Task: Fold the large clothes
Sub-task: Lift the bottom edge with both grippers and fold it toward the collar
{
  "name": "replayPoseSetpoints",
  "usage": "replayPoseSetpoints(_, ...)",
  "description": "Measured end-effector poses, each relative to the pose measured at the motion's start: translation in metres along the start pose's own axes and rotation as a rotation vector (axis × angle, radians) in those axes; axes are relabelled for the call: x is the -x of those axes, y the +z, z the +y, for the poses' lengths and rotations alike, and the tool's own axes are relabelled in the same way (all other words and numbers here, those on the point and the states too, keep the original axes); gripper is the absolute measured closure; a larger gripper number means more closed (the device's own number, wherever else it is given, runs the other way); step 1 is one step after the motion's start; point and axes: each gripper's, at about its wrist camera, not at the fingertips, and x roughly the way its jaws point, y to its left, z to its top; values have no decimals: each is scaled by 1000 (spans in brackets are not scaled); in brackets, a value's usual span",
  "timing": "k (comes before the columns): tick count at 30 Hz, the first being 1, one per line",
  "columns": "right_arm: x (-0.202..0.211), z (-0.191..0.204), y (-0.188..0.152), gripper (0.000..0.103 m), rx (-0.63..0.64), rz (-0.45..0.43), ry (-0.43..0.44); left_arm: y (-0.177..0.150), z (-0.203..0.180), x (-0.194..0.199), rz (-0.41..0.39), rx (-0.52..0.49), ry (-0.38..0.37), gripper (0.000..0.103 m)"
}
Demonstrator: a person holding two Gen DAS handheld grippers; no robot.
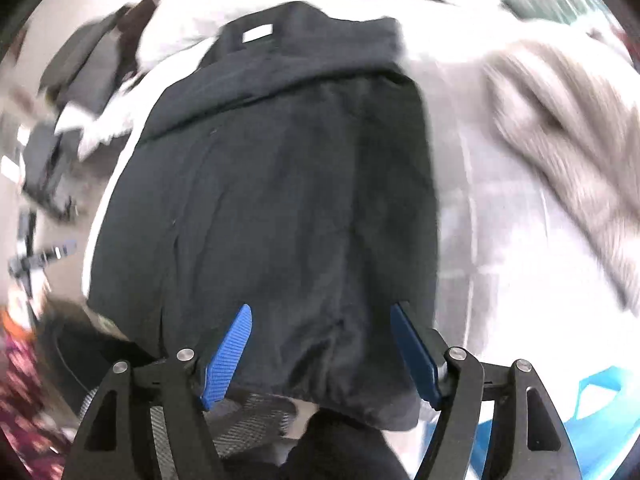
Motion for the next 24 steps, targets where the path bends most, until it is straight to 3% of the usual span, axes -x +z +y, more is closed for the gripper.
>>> replayPoseSetpoints(4,-13,-28,1,29,-131,37,39,-6,11,-26,121,47,-74,7)
replayPoseSetpoints(6,-22,-40,-5,29,-186,69,45,-11,11,-37,154,60,-71,10)
replayPoseSetpoints(8,-42,-57,-12,29,-269,146,77,-16,9,-48,188,66,-101,14)
replayPoseSetpoints(10,-53,-66,-18,40,-338,215,137,-21,7,-54,218,65,-129,14)
replayPoseSetpoints(15,-65,-80,-26,50,-410,269,220,-26,3,-61,271,47,-172,15)
replayPoseSetpoints(17,-68,-76,-24,55,-396,288,215,-28,1,-62,273,48,-162,25)
replayPoseSetpoints(19,-71,-62,-20,79,-345,304,177,-30,-3,-60,274,37,-160,37)
replayPoseSetpoints(20,-69,-56,-18,85,-320,303,161,-31,-4,-59,275,32,-160,48)
replayPoseSetpoints(24,-48,-28,-15,93,-228,218,101,-32,-11,-47,237,58,-189,88)
